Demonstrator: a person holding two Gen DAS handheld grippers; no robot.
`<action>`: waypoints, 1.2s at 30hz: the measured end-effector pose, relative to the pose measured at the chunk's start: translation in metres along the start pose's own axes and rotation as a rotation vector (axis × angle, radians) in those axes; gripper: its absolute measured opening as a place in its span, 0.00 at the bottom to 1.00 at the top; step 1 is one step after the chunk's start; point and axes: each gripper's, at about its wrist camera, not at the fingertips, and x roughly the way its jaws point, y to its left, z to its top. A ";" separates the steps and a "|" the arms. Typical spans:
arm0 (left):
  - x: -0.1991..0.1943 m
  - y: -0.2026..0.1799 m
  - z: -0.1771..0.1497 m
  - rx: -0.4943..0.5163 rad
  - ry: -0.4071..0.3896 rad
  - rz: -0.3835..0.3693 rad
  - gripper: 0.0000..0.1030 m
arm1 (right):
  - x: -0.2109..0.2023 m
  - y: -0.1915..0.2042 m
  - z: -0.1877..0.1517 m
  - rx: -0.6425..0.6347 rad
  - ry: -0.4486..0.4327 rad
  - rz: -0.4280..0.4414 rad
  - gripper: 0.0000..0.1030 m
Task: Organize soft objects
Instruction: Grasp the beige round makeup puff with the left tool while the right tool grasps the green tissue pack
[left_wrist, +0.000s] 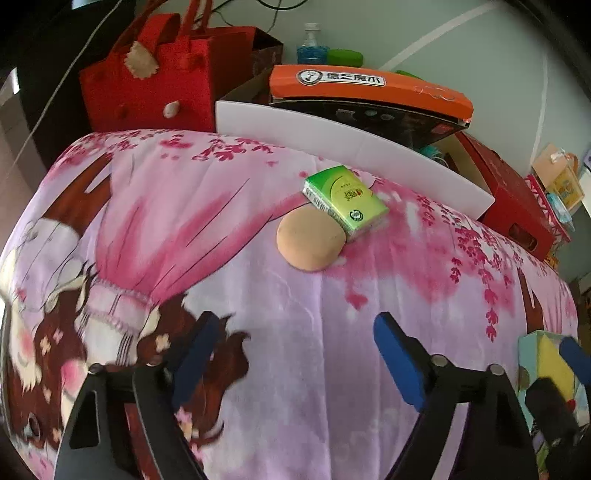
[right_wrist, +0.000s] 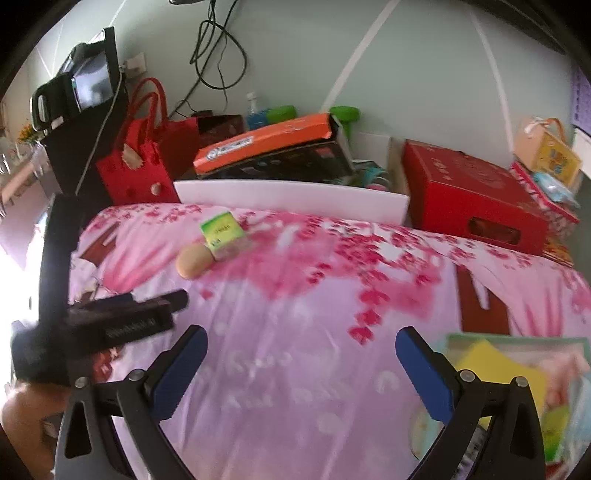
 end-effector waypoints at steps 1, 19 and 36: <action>0.003 0.000 0.001 0.014 -0.008 -0.004 0.78 | 0.004 0.001 0.002 0.000 0.000 0.005 1.00; 0.033 -0.003 0.018 0.183 -0.077 -0.030 0.60 | 0.092 0.020 0.034 0.027 -0.009 0.133 0.93; 0.037 -0.005 0.020 0.197 -0.108 -0.034 0.41 | 0.137 0.049 0.047 -0.088 0.013 0.197 0.83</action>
